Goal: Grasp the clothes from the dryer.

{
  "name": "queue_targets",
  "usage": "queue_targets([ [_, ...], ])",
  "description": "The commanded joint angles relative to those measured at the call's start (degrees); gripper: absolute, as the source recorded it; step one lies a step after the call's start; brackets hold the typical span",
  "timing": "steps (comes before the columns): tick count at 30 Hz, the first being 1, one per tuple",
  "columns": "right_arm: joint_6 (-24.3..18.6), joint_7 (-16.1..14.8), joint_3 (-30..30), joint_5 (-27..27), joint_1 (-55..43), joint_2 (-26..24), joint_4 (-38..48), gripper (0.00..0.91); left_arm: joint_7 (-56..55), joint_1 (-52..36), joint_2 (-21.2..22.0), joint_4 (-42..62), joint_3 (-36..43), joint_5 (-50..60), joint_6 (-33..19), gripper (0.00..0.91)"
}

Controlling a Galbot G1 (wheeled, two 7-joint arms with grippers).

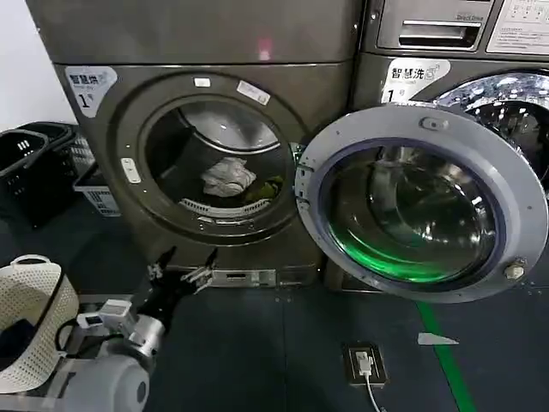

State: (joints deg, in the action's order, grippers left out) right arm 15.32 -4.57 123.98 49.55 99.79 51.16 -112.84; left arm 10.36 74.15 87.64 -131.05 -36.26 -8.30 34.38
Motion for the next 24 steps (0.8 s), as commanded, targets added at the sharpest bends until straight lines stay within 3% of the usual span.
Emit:
queue_targets([
  [1,0.0,0.0,0.0,0.0,0.0,0.0,0.0,0.907,0.0,0.0,0.0,0.1,0.0,-0.1,0.0,0.907],
  [24,-0.3,-0.3,-0.9,0.0,-0.4,0.5,-0.4,0.907,0.0,0.4,-0.4,-0.1,0.0,-0.1,0.0,0.907],
])
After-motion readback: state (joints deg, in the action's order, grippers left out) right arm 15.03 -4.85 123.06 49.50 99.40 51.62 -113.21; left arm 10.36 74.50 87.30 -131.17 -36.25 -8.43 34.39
